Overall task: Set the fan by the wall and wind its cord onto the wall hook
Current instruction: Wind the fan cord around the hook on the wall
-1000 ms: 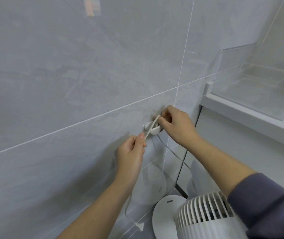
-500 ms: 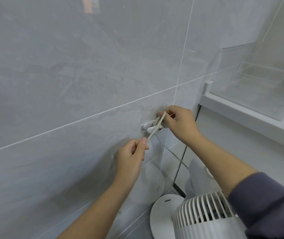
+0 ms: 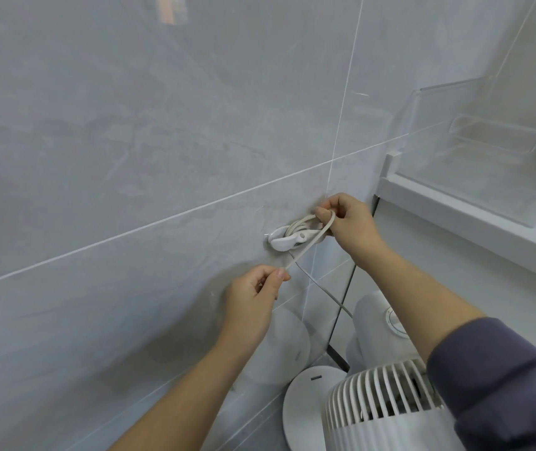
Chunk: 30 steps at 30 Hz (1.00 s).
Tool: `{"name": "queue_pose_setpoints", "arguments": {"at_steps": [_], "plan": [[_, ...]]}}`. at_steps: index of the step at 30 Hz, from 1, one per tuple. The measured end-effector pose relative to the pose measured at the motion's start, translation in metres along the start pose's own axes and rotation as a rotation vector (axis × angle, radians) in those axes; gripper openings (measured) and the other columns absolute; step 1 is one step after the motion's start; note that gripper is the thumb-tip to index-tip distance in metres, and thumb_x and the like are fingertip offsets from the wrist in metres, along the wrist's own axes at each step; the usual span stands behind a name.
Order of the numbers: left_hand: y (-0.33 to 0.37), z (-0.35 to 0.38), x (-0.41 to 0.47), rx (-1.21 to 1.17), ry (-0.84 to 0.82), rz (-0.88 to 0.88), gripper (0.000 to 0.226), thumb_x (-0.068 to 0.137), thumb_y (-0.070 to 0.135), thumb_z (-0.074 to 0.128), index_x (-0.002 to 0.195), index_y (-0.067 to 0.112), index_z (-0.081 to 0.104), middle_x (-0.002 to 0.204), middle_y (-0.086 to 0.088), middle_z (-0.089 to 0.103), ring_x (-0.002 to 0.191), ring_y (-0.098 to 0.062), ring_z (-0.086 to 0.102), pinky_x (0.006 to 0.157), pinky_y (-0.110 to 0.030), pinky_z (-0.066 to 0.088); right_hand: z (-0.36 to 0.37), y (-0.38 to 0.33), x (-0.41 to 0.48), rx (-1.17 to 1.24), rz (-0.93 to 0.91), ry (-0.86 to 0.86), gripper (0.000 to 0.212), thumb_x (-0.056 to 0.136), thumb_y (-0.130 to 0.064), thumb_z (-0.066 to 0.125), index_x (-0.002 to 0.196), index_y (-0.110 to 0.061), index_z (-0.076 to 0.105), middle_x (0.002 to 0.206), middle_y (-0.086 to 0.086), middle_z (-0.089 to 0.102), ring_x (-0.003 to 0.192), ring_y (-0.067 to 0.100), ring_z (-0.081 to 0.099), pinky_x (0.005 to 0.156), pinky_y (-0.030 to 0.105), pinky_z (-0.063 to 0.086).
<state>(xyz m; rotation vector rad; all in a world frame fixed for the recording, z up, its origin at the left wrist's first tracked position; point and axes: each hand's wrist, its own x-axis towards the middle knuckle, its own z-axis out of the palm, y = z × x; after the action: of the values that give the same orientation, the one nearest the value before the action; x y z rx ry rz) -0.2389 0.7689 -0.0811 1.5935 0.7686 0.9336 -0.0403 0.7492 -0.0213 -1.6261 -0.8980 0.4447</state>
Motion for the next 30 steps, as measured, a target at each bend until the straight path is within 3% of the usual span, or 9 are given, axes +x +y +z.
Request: {"name": "queue_pose_setpoints", "arguments": {"at_steps": [4, 9, 12, 15, 18, 24, 30], "plan": [[0.002, 0.004, 0.002, 0.003, 0.003, -0.015, 0.024, 0.092, 0.023, 0.056, 0.073, 0.029, 0.070, 0.049, 0.013, 0.044, 0.044, -0.003, 0.035, 0.043, -0.014, 0.031, -0.003, 0.000, -0.002, 0.134, 0.036, -0.058, 0.019, 0.090, 0.002, 0.059, 0.079, -0.013, 0.062, 0.074, 0.011, 0.050, 0.070, 0.022, 0.050, 0.071, 0.038, 0.050], [0.003, 0.007, 0.005, 0.020, 0.039, -0.025, 0.025, 0.092, 0.024, 0.056, 0.072, 0.032, 0.069, 0.048, 0.012, 0.042, 0.047, -0.008, 0.034, 0.044, -0.018, 0.031, -0.009, 0.004, -0.002, 0.176, 0.063, -0.133, 0.025, 0.092, 0.007, 0.053, 0.081, -0.010, 0.068, 0.076, 0.008, 0.062, 0.075, 0.020, 0.059, 0.084, 0.036, 0.054], [0.003, 0.008, 0.005, 0.027, 0.053, -0.032, 0.025, 0.092, 0.026, 0.056, 0.072, 0.034, 0.069, 0.047, 0.012, 0.041, 0.048, -0.010, 0.033, 0.044, -0.021, 0.030, -0.012, 0.005, 0.000, 0.184, 0.085, -0.141, 0.032, 0.088, 0.009, 0.048, 0.077, -0.010, 0.071, 0.076, 0.006, 0.070, 0.080, 0.021, 0.066, 0.081, 0.029, 0.058], [0.005, 0.010, 0.005, 0.033, 0.053, -0.038, 0.025, 0.092, 0.028, 0.055, 0.072, 0.034, 0.068, 0.046, 0.011, 0.041, 0.047, -0.010, 0.033, 0.043, -0.022, 0.030, -0.014, 0.003, 0.003, 0.264, 0.134, -0.151, 0.030, 0.078, -0.003, 0.047, 0.071, -0.010, 0.075, 0.072, 0.007, 0.072, 0.077, 0.022, 0.068, 0.080, 0.030, 0.057], [0.006, 0.011, 0.007, 0.036, 0.069, -0.049, 0.027, 0.093, 0.028, 0.055, 0.070, 0.033, 0.068, 0.048, 0.009, 0.039, 0.050, -0.014, 0.034, 0.045, -0.026, 0.029, -0.016, 0.005, 0.003, 0.265, 0.104, -0.196, 0.029, 0.081, -0.007, 0.046, 0.077, -0.008, 0.075, 0.067, 0.003, 0.072, 0.072, 0.016, 0.069, 0.085, 0.033, 0.056], [0.006, 0.012, 0.011, 0.055, 0.083, -0.077, 0.026, 0.092, 0.022, 0.056, 0.069, 0.027, 0.067, 0.051, 0.006, 0.039, 0.051, -0.015, 0.033, 0.047, -0.028, 0.029, -0.017, 0.007, 0.005, 0.360, 0.141, -0.230, 0.028, 0.080, -0.017, 0.051, 0.082, -0.005, 0.076, 0.088, 0.014, 0.074, 0.085, 0.022, 0.069, 0.088, 0.034, 0.054], [0.001, 0.016, 0.011, 0.079, 0.088, -0.098, 0.022, 0.090, 0.018, 0.059, 0.069, 0.023, 0.068, 0.051, 0.006, 0.042, 0.051, -0.011, 0.036, 0.044, -0.018, 0.030, -0.019, 0.012, 0.003, 0.259, 0.108, -0.208, 0.028, 0.094, 0.003, 0.047, 0.101, -0.006, 0.072, 0.097, 0.011, 0.073, 0.090, 0.018, 0.069, 0.086, 0.026, 0.056]]}}
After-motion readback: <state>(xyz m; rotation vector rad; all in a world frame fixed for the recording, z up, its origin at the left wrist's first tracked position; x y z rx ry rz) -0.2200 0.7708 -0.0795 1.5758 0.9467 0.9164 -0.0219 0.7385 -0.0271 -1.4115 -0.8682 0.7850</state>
